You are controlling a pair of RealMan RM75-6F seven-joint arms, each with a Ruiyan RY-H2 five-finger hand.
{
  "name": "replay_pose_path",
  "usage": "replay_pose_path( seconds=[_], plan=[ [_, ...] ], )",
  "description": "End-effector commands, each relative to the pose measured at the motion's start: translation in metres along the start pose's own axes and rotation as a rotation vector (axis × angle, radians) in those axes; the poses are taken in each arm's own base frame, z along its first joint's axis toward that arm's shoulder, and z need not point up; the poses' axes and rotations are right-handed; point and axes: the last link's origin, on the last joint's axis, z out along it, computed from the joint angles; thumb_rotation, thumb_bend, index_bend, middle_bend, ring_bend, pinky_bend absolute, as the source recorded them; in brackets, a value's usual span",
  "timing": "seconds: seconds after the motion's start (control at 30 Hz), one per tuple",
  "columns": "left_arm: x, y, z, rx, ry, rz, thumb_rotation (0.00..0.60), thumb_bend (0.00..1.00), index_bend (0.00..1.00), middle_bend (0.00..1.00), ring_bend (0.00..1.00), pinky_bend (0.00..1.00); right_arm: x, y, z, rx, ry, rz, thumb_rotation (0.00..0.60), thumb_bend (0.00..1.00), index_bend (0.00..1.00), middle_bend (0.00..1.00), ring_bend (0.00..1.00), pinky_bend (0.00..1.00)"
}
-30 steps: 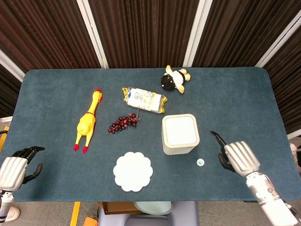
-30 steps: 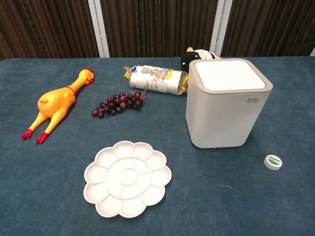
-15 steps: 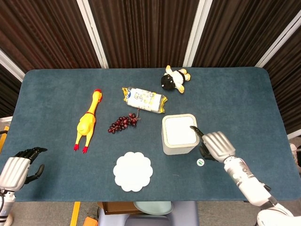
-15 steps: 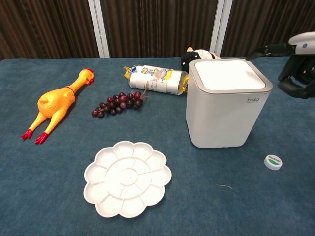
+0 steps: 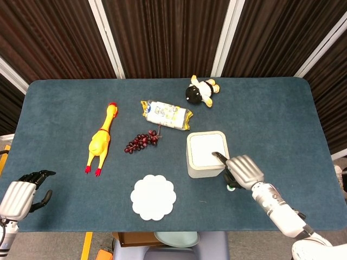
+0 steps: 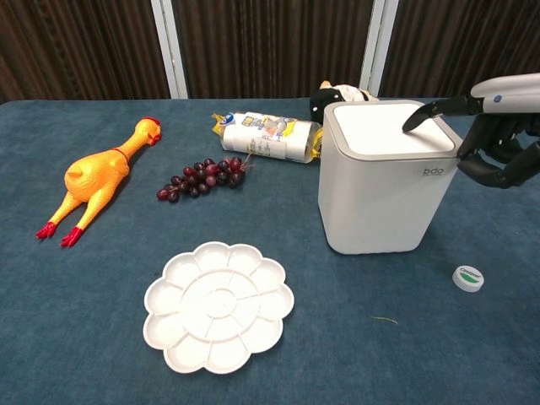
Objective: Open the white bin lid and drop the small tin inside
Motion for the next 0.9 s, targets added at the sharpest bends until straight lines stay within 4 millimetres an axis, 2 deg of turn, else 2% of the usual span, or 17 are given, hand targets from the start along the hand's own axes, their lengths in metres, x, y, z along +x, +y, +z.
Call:
replay_pose_path(
  seconds=[0.03, 0.9],
  plan=[
    [0.000, 0.000, 0.000, -0.001, 0.000, 0.002, 0.600, 0.44, 0.27, 0.30, 0.33, 0.43, 0.000, 0.001, 0.000, -0.002, 0.002, 0.004, 0.600, 0.65, 0.24, 0.84, 0.90, 0.83],
    [-0.001, 0.000, 0.000, 0.000, -0.006, 0.004, 0.600, 0.44, 0.27, 0.31, 0.33, 0.43, -0.004, 0.012, 0.002, -0.024, -0.001, 0.042, 0.600, 0.65, 0.24, 0.84, 0.90, 0.83]
  ],
)
